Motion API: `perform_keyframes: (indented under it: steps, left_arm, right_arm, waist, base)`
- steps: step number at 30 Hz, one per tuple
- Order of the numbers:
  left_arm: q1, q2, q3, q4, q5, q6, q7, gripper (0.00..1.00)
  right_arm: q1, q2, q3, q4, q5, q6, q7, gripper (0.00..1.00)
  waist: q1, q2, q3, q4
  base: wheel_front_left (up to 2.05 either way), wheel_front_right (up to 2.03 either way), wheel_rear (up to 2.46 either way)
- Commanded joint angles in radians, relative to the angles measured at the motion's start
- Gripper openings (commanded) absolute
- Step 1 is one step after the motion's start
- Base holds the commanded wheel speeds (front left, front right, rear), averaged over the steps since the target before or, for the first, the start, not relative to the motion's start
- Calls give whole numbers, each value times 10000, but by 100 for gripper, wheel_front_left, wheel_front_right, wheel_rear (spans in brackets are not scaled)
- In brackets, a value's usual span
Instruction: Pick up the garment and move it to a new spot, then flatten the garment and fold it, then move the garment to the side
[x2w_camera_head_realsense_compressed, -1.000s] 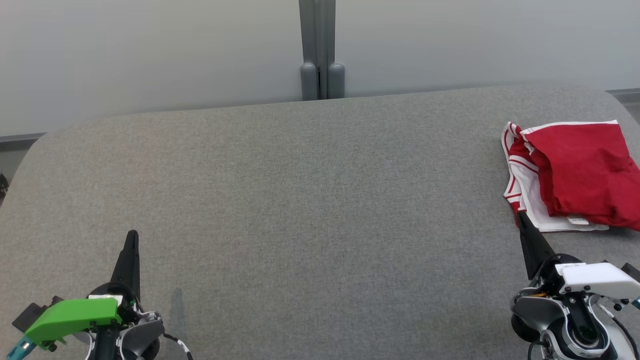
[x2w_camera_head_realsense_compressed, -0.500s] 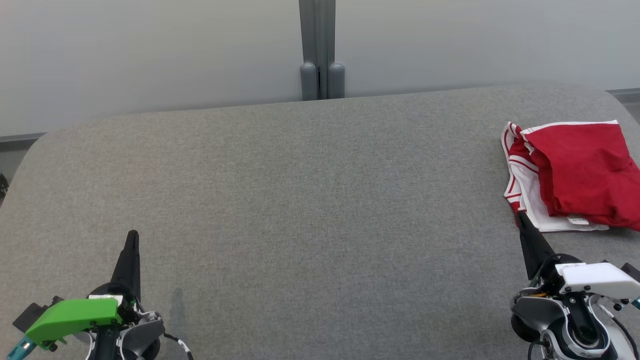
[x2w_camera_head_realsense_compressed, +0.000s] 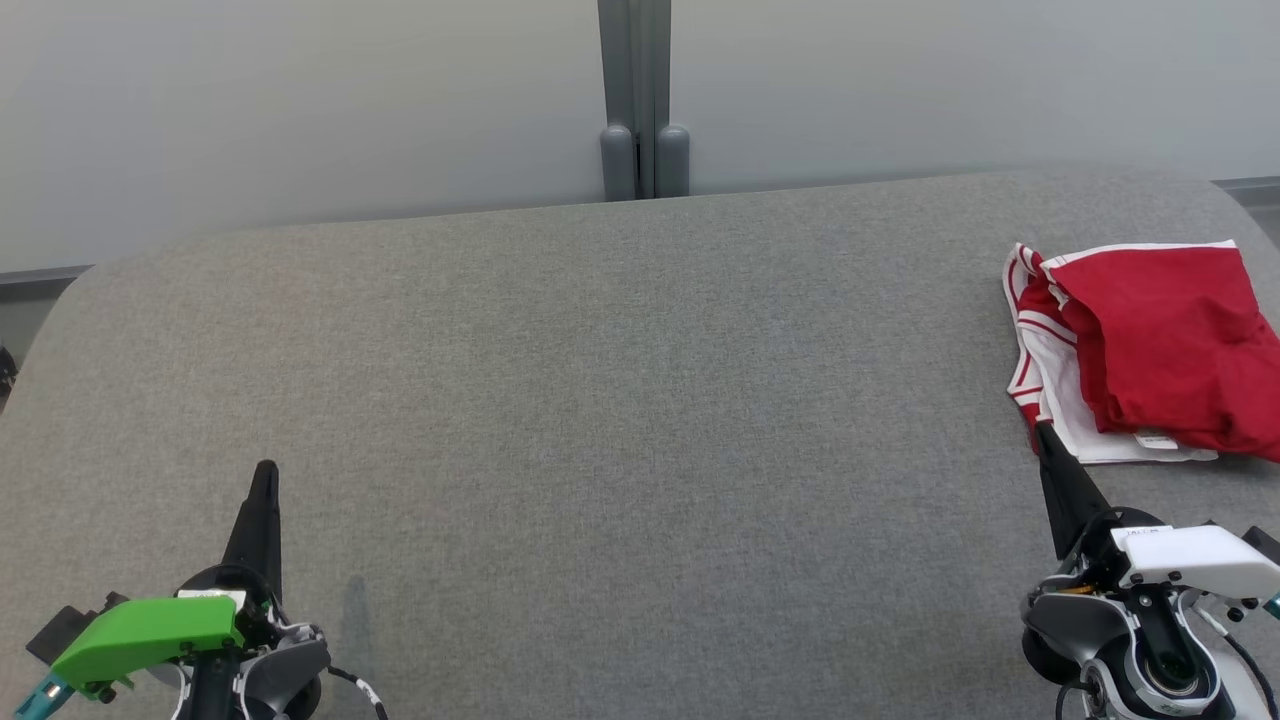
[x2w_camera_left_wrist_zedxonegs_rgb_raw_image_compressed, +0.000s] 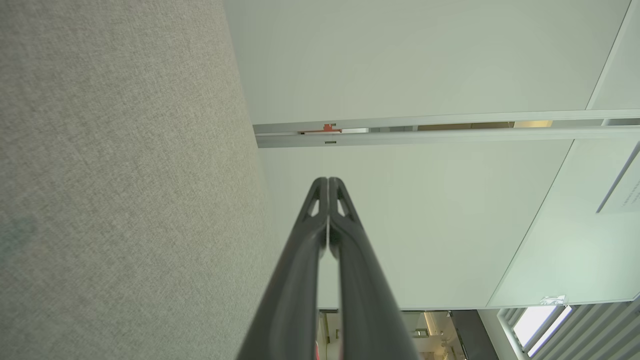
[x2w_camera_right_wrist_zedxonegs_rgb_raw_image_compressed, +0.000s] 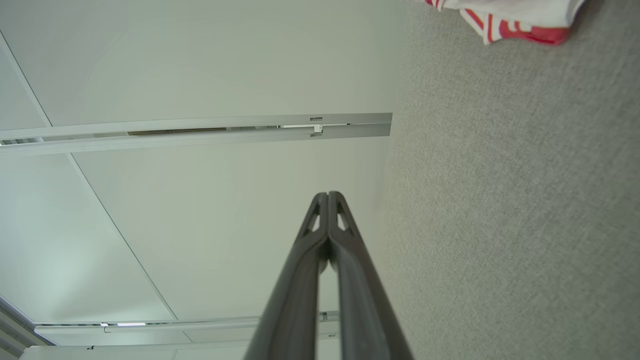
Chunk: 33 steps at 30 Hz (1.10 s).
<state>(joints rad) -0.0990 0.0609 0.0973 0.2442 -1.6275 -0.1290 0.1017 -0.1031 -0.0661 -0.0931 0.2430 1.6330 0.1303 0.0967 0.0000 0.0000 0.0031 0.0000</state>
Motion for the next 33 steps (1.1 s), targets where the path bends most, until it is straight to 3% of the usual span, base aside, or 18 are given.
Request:
perform_keyframes:
  steps: [1, 33]
  left_arm:
    - [-145, 18, 49, 16, 37, -44, 19, 0]
    - [-153, -26, 111, 19, 113, -44, 87, 0]
  right_arm:
    - [-55, 17, -34, 21, -65, 7, 53, 0]
    - [-60, 60, -108, 26, -125, 7, 104, 0]
  waist:
    - [0, 0, 0, 0]
    - [0, 0, 0, 0]
  base:
    - [0, 0, 0]
    - [0, 0, 0]
